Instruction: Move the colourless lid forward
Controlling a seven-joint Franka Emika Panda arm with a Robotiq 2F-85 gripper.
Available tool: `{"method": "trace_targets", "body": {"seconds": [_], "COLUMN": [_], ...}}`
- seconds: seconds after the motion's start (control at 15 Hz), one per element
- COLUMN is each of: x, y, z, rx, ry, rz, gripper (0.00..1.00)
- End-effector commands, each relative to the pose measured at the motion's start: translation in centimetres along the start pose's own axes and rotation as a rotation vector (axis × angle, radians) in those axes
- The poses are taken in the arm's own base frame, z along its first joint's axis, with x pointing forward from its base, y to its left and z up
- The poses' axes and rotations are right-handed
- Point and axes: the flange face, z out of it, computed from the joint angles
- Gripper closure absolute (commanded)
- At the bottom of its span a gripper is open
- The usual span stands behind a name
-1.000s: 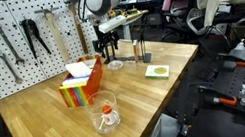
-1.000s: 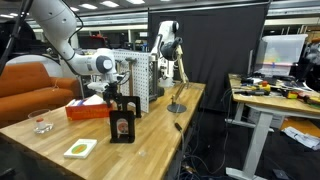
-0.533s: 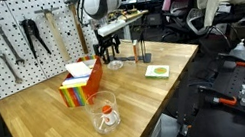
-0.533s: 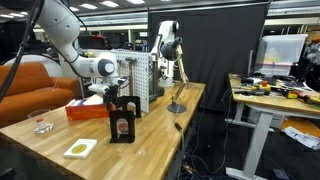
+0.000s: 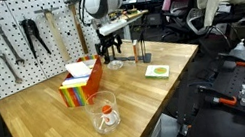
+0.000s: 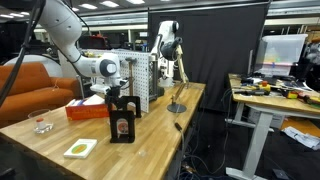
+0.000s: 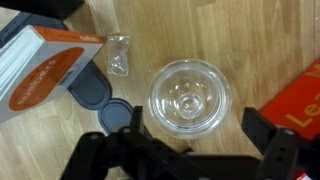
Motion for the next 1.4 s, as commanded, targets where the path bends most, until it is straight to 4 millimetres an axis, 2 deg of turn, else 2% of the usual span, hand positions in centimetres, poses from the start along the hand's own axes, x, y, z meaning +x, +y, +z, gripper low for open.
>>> {"method": "trace_targets", "body": {"seconds": [0.0, 0.4, 0.67, 1.33], "x": [0.8, 2.1, 2.9, 1.5], "y": [0.3, 0.0, 0.3, 0.8], "z": [0.4, 1.7, 1.8, 1.9], "rx": [0.032, 0.061, 0.067, 0.08], "ry": [-0.025, -0.027, -0.021, -0.043], "rz": [0.012, 0.033, 0.036, 0.025], "gripper": [0.0, 0.0, 0.0, 0.0]}}
